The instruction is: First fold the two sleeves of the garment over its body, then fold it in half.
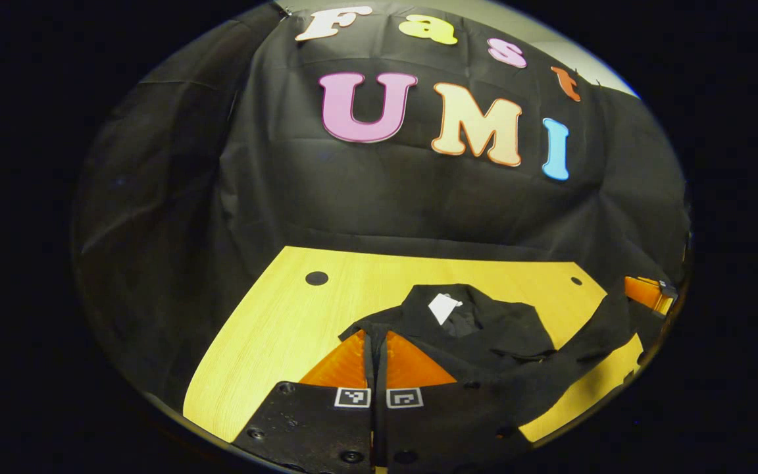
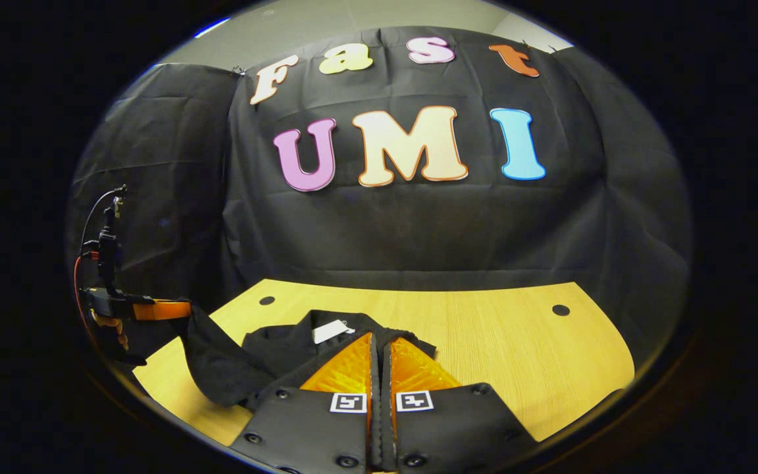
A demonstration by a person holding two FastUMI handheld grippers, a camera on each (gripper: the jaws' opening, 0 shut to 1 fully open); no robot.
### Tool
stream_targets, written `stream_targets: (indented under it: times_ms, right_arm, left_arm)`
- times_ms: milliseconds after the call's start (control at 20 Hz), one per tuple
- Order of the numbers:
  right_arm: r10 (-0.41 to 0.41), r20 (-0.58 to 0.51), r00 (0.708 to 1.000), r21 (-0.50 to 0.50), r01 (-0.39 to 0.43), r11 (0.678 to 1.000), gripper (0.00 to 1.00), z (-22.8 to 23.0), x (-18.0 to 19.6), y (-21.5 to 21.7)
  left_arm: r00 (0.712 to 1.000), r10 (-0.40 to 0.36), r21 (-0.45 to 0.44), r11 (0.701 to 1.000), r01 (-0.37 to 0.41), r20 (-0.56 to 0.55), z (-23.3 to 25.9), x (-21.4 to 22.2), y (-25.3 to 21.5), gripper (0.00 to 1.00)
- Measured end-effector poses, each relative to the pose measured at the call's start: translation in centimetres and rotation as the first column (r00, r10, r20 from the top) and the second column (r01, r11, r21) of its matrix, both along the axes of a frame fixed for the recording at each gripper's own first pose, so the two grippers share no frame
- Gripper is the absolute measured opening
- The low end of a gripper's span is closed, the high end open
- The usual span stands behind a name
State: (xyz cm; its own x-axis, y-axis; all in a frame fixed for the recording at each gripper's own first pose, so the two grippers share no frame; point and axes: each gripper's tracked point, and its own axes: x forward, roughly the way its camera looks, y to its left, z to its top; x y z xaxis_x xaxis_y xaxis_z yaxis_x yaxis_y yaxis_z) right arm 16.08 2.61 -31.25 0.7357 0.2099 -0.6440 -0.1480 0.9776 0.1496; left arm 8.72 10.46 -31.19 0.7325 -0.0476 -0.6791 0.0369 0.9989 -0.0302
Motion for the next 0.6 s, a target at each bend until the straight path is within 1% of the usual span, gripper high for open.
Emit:
stream_targets:
  times_ms: [50, 150, 200, 250, 300, 350, 400, 450, 500, 550, 600]
  right_arm:
    - [-0.008, -0.005, 1.0, 0.002, 0.008, 1.0, 0.02, -0.6, 0.9, 0.1]
    - [-0.021, -0.01, 1.0, -0.019, 0.02, 1.0, 0.02, -1.5, 2.7, 0.1]
    - [-0.03, -0.008, 1.0, -0.035, 0.03, 0.999, 0.02, -2.0, 3.6, 0.0]
    - [-0.048, -0.004, 0.999, -0.046, 0.048, 0.998, 0.02, -2.3, 4.4, -0.2]
    - [-0.086, 0.001, 0.996, -0.055, 0.086, 0.995, 0.03, -2.5, 5.4, -0.7]
    - [-0.13, 0.003, 0.991, -0.067, 0.13, 0.989, 0.03, -2.4, 5.9, -1.4]
    - [-0.179, 0.042, 0.983, -0.085, 0.182, 0.98, 0.35, -1.8, 6.5, -2.4]
    - [-0.21, 0.078, 0.975, -0.094, 0.216, 0.972, 0.66, -1.0, 6.9, -3.1]
    - [-0.229, 0.121, 0.966, -0.106, 0.242, 0.964, 0.98, 0.0, 6.8, -3.7]
    - [-0.232, 0.151, 0.961, -0.117, 0.25, 0.961, 0.96, 1.3, 6.8, -4.0]
    - [-0.225, 0.179, 0.958, -0.128, 0.25, 0.96, 0.97, 2.4, 6.4, -4.2]
  left_arm:
    - [1.0, 0.006, -0.012, 1.0, -0.006, -0.015, -0.8, 0.6, 0.1, 0.0]
    - [1.0, 0.013, -0.023, 1.0, -0.013, -0.017, -1.6, 2.3, 0.5, 0.0]
    - [1.0, 0.01, -0.01, 1.0, -0.01, -0.013, -1.9, 3.0, 0.8, 0.0]
    - [1.0, 0.009, 0.015, 1.0, -0.009, 0.006, -1.9, 3.9, 1.2, 0.0]
    - [0.999, 0.02, 0.049, 0.999, -0.023, 0.042, -1.7, 5.1, 1.9, 0.0]
    - [0.994, 0.056, 0.093, 0.993, -0.065, 0.098, -0.9, 6.1, 2.9, 0.0]
    - [0.982, 0.089, 0.125, 0.986, -0.111, 0.169, -0.1, 8.0, 3.8, 0.03]
    - [0.964, 0.11, 0.16, 0.975, -0.152, 0.244, 1.8, 8.5, 4.5, 0.34]
    - [0.946, 0.105, 0.171, 0.971, -0.164, 0.306, 4.0, 8.6, 4.3, 0.65]
    - [0.93, 0.092, 0.168, 0.973, -0.161, 0.356, 5.7, 8.9, 3.9, 0.96]
    - [0.917, 0.076, 0.161, 0.975, -0.15, 0.392, 7.3, 8.8, 3.2, 0.93]
